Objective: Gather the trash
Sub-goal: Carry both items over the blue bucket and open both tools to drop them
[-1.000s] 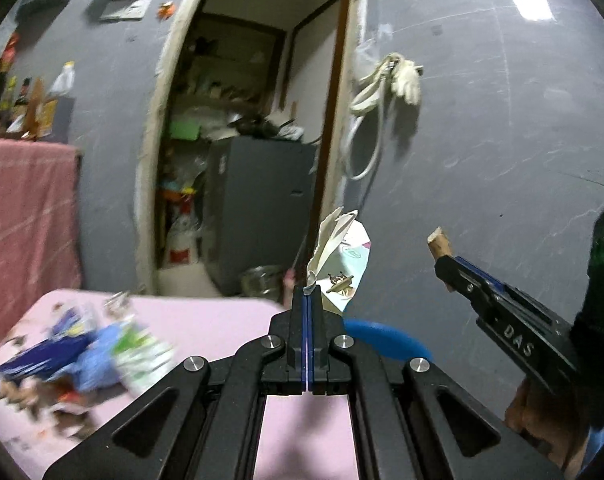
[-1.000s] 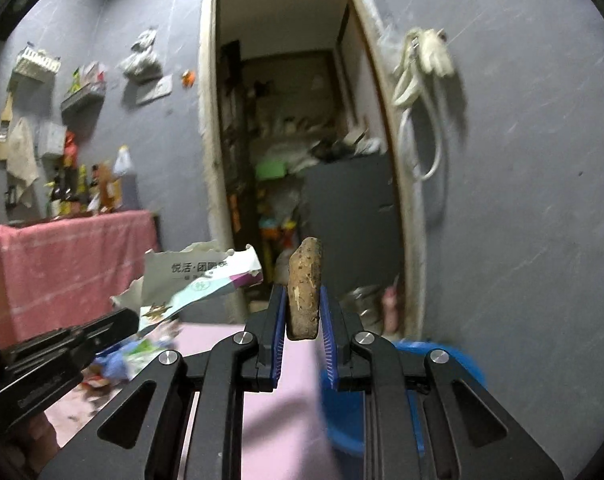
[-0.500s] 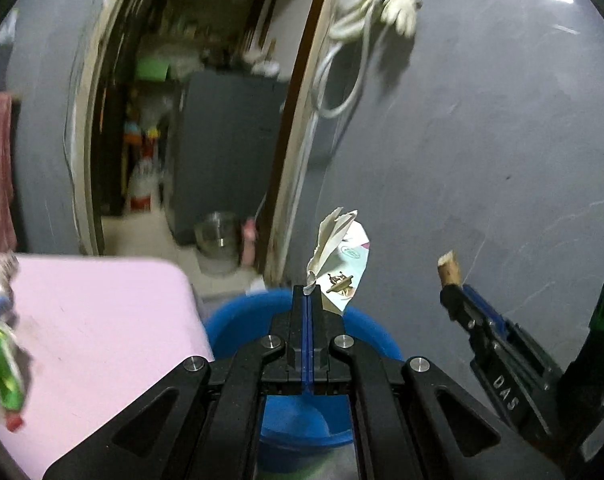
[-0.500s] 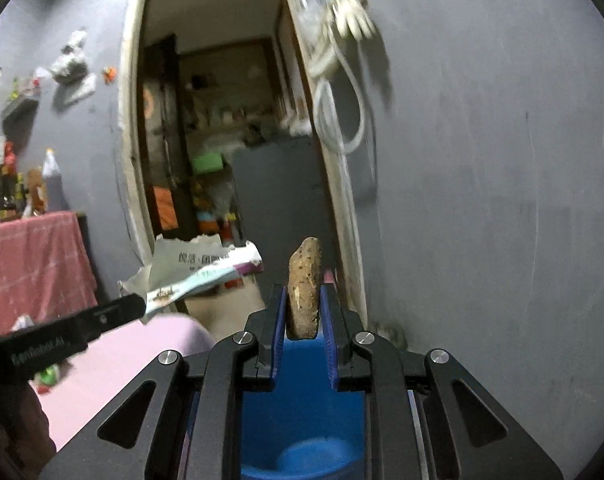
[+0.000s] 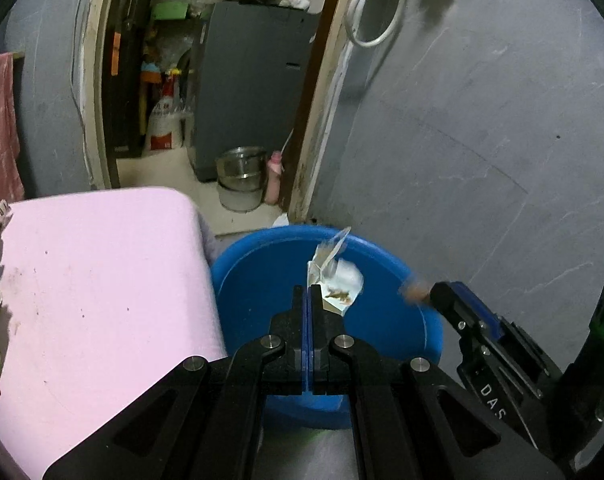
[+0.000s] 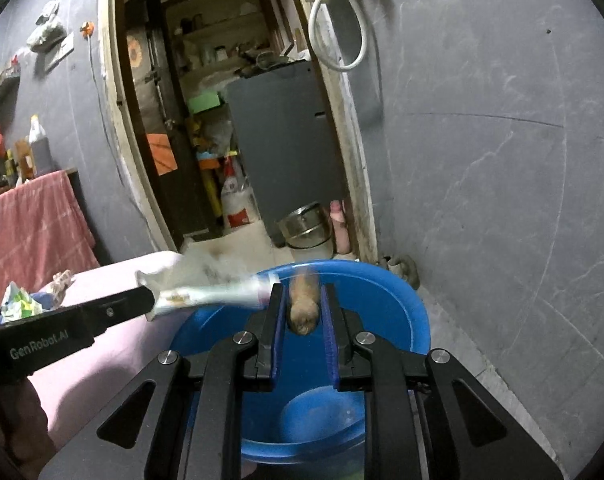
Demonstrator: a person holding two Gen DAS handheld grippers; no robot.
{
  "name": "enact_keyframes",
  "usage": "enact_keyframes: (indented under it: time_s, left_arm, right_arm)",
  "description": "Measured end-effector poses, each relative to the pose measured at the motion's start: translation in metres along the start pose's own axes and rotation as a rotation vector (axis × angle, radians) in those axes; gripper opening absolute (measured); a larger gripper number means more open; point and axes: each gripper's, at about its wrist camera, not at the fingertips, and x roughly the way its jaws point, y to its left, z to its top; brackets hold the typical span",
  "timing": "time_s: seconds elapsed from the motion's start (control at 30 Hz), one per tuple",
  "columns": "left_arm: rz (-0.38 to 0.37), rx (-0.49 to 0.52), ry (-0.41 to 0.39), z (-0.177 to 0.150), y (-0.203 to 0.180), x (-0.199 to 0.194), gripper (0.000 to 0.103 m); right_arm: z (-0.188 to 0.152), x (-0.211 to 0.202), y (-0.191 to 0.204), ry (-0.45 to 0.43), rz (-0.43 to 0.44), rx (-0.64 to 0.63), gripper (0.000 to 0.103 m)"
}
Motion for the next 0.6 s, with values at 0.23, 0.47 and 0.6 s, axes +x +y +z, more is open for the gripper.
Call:
enact_keyframes:
  time_s: [0.23, 0.47, 0.6]
  left_arm:
    - [0.014, -0.027, 0.047, -0.005, 0.01, -0.002, 0.0]
    - [-0.034, -0.065, -0.045, -0.002, 0.027, -0.037, 0.028]
    - [-0.051, -0.077, -0.157, 0.001, 0.042, -0.075, 0.039]
  right_arm:
    - [0.005, 0.0, -0.001, 0.012, 0.001, 0.007, 0.019]
    - [0.019, -0.025, 0.012, -0.057, 0.017, -0.001, 0.032]
    - [0.03, -0.042, 0.03, -0.107, 0.031, -0.017, 0.044]
